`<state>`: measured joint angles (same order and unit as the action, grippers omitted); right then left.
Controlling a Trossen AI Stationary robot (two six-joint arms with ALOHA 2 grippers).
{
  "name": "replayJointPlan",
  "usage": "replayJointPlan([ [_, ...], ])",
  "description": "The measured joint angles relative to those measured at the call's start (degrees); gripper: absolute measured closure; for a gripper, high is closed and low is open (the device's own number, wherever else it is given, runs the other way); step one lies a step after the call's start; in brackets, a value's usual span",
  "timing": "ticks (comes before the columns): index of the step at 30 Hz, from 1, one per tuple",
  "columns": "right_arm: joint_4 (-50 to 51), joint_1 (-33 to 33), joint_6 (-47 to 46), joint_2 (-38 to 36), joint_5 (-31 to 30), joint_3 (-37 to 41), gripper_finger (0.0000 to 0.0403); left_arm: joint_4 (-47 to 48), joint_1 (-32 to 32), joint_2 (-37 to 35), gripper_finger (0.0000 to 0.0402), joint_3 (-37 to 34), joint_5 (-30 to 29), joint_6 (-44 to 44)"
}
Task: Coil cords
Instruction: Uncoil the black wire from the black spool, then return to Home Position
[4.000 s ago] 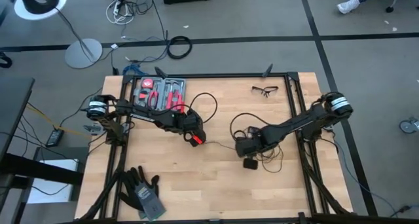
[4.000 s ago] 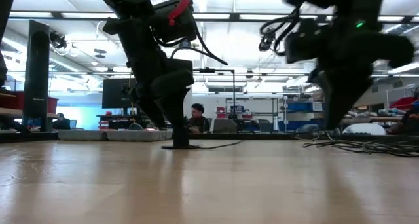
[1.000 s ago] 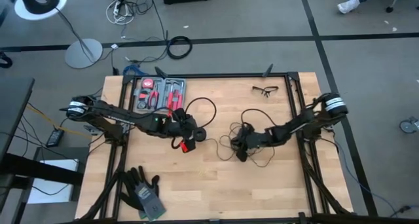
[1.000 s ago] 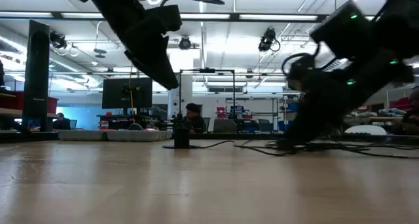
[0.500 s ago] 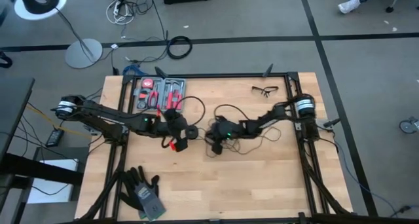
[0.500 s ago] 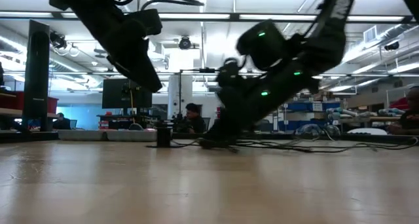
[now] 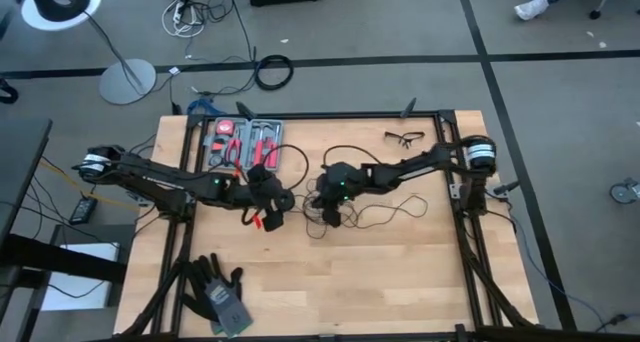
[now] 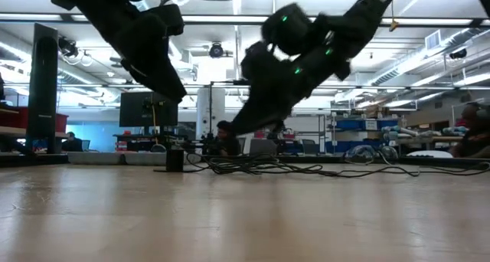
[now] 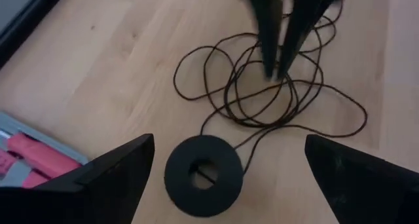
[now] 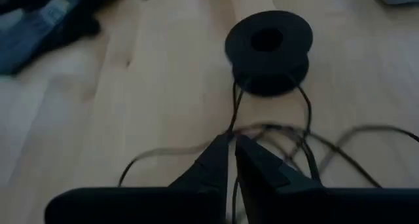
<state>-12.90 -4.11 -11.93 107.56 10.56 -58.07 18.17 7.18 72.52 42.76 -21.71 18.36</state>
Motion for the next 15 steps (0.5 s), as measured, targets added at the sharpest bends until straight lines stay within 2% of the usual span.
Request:
replayJointPlan([
  [5, 3.48, 1.05, 1.13, -11.67, -3.84, 6.63, 0.0370, -0.02, 0.00, -0.68, 0.0002, 0.02, -0.85, -1.47],
  [9, 3.80, 2.34, -0.51, -22.51, -9.27, 15.86, 0.0369, -0.01, 0.04, -1.04, 0.0002, -0.12, -0.94, -1.78],
  [15, 4.94, 6.11, -7.25, -38.45, -10.87, 29.20, 0.0370, -7.41, 0.07, -4.72, 0.0002, -7.95, -0.57, -1.52],
])
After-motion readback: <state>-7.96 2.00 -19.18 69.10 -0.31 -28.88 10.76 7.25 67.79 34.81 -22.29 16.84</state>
